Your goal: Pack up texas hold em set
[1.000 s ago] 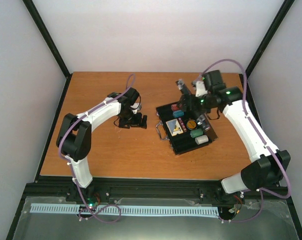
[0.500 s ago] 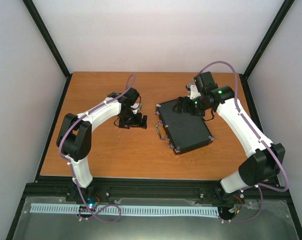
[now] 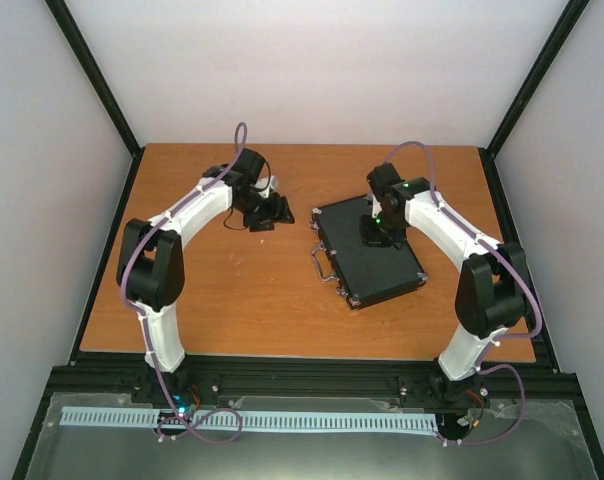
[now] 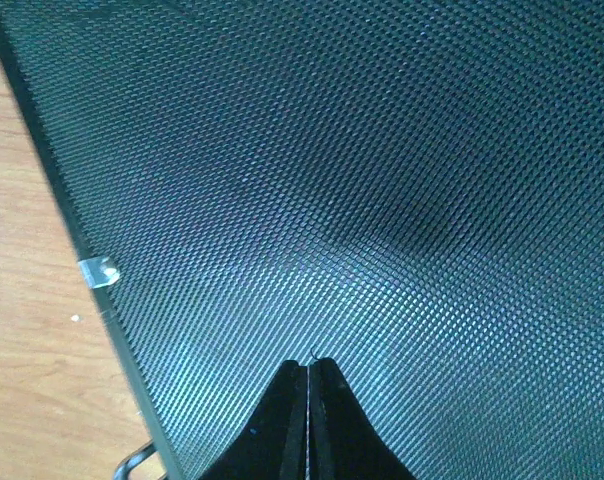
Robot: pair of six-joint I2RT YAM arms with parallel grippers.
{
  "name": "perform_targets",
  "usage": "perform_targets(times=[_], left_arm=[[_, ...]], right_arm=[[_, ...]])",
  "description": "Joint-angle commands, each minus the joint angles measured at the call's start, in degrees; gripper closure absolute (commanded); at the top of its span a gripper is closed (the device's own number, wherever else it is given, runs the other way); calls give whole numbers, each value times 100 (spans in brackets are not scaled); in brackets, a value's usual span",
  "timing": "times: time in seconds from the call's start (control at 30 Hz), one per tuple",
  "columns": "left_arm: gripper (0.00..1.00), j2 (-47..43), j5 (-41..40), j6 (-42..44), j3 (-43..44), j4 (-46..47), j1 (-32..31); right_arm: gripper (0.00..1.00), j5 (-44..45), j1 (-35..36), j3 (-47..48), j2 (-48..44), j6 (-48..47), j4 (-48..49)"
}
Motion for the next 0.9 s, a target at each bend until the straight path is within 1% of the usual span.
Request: perform_targets(times=[0.0,0.03,0.1,0.13,0.27,0.5,0.7,0.87], left_arm=[[46,324,1086,-661,243,664,92],[58,379,1263,-818,209,843,92],[89,497,1518,-1081,208,1077,88],[98,579,1601,-1152,244,1143,84],[99,819,1841,-1348,500,1281,71],[99,1120,1949,-1691,874,1507,48],[99,1394,2010,-1819,949,1574,-7],[99,1472,1973,-1863,823,1652,-73]], right_arm=[[97,416,-1,-29,221,-118,201],[97,488,-1,-37,282,-137,202],[97,574,-1,-57,380,-178,214],[97,607,-1,-66,427,-201,218],[97,677,-1,-111,619,-267,277],[97,668,-4,-179,916,-324,350],[97,655,-4,-274,1010,-360,378],[97,597,-8,-322,1028,-355,393]])
